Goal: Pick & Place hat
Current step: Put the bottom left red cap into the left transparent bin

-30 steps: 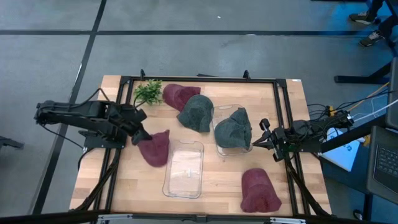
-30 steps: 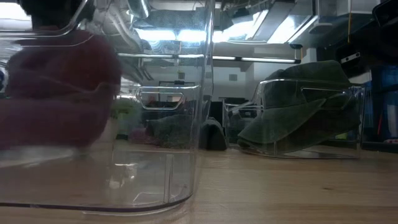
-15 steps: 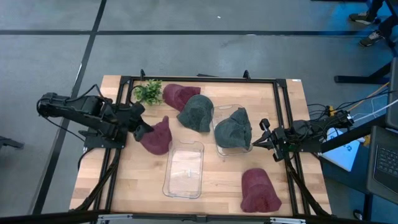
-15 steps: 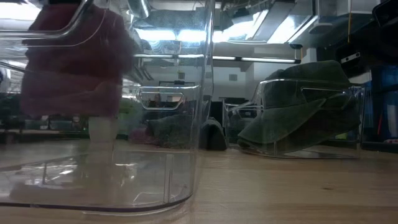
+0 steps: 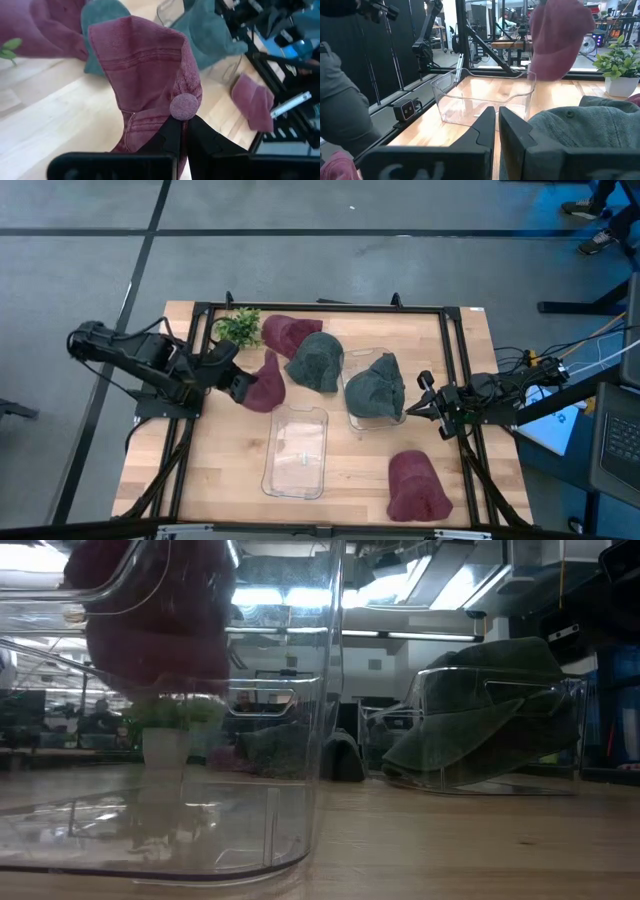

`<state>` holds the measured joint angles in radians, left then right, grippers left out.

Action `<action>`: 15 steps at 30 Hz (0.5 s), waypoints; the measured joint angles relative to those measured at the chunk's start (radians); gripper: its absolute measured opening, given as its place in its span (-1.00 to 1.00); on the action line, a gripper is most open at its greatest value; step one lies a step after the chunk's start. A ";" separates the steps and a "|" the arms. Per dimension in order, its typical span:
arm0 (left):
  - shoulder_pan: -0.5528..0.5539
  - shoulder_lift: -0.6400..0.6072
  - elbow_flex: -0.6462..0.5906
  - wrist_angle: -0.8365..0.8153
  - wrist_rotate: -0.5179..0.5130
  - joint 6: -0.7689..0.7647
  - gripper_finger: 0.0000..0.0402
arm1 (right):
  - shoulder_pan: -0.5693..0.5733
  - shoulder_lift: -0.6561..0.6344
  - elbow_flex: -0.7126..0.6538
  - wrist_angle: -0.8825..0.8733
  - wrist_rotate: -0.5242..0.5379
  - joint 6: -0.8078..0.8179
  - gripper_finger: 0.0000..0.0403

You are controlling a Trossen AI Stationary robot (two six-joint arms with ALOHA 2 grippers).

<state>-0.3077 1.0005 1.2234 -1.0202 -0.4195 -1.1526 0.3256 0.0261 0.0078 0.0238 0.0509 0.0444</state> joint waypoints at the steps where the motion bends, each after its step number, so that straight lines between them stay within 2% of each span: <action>1: -0.008 0.008 0.019 -0.013 -0.018 -0.015 -0.97 | 0.000 0.000 0.000 0.000 0.000 0.000 -0.87; 8: -0.085 0.077 0.154 -0.096 -0.095 -0.103 -0.96 | 0.000 0.000 0.000 0.000 0.000 0.000 -0.87; 15: -0.156 0.158 0.267 -0.113 -0.103 -0.156 -0.96 | 0.000 0.000 0.000 0.000 0.000 0.000 -0.87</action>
<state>-0.4637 1.1584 1.4908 -1.1336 -0.5228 -1.3085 0.3258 0.0258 0.0078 0.0238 0.0509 0.0443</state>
